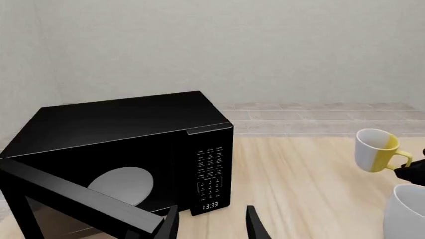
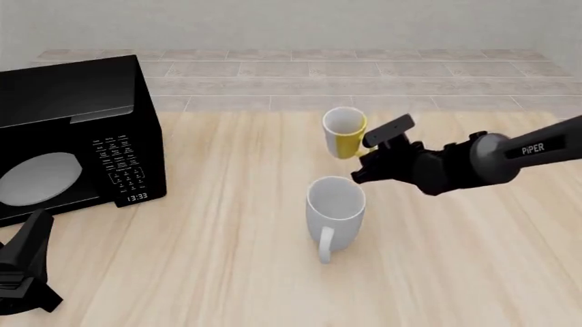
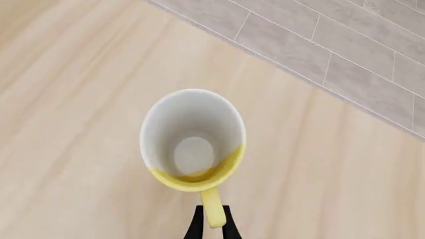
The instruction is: Put the yellow and white mug to the front of the white mug.
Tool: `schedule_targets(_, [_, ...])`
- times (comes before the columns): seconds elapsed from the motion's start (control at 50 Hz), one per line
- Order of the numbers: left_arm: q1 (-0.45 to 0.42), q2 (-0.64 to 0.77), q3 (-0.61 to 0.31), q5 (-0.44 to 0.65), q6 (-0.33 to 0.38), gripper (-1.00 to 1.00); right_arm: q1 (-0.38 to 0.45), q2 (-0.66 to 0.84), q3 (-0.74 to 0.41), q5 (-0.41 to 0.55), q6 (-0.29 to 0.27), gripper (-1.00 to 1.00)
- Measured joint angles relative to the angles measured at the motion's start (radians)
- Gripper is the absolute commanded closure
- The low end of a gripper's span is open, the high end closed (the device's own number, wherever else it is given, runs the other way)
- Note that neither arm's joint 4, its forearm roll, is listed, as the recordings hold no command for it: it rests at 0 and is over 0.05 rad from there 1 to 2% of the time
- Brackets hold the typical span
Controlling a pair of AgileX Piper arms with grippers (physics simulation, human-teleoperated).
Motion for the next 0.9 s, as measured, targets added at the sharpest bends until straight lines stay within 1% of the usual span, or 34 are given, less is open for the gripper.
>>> schedule_targets(0.6, [0.000,0.000,0.000,0.000,0.000,-1.00,-0.005,0.090,-0.018,-0.025,0.024,1.00])
schedule_targets(0.78, [0.000,0.000,0.000,0.000,0.000,-1.00,-0.007,0.094,-0.020,-0.027,0.026,1.00])
schedule_targets(0.8, [0.000,0.000,0.000,0.000,0.000,-1.00,-0.008,0.094,-0.020,-0.028,0.027,-1.00])
schedule_targets(0.9, [0.000,0.000,0.000,0.000,0.000,-1.00,-0.011,0.098,-0.022,-0.027,0.031,-1.00])
